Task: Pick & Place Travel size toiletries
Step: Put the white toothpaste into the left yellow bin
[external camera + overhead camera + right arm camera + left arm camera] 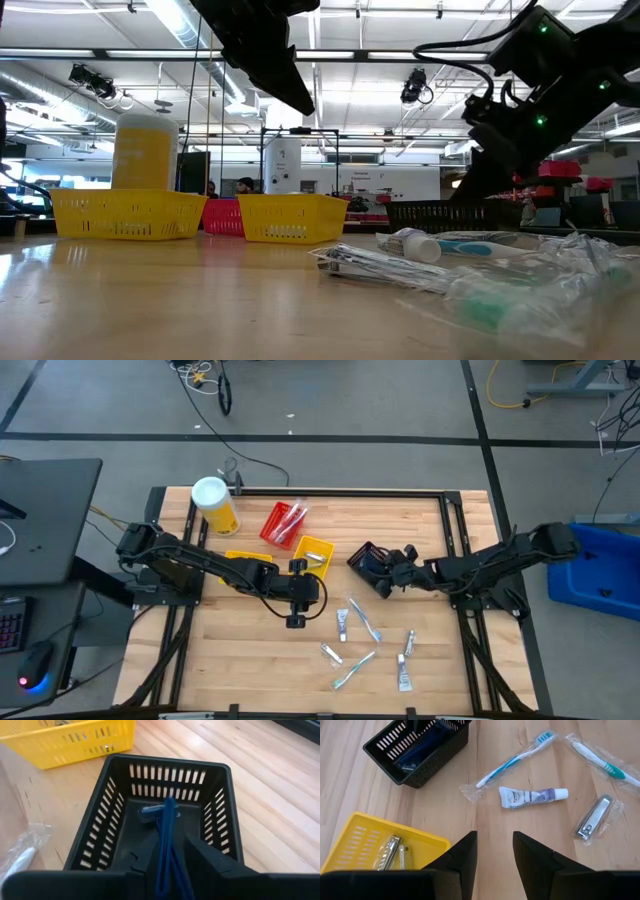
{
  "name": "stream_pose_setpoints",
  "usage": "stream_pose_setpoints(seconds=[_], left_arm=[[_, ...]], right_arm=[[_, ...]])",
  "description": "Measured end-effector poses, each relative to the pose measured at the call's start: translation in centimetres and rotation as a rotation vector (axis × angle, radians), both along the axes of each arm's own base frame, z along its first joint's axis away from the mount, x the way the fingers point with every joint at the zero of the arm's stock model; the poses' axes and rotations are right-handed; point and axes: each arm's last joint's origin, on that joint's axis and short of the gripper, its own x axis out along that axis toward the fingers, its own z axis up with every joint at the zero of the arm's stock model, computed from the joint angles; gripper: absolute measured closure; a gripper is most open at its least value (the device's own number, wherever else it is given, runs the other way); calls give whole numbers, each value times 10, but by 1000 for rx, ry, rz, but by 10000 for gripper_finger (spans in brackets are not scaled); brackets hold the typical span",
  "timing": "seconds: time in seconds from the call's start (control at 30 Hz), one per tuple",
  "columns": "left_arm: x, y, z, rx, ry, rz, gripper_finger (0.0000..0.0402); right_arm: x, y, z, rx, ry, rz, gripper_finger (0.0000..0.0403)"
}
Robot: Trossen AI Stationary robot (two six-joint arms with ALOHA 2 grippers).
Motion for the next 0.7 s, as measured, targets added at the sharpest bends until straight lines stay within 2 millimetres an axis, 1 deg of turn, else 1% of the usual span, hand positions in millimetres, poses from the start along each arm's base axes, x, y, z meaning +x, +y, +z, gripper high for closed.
stream_pose_setpoints(seconds=[0.17,0.3,0.5,0.7], left_arm=[[0,0,0,-2,-1,2,270],[0,0,0,-2,-1,2,270],[0,0,0,-3,-1,3,270],[1,0,1,-5,-9,2,270]], right_arm=[[2,0,2,-5,-23,9,264],[6,1,6,-44,-48,68,239],[15,2,17,-80,-165,125,209],[22,10,27,-4,-286,286,195]])
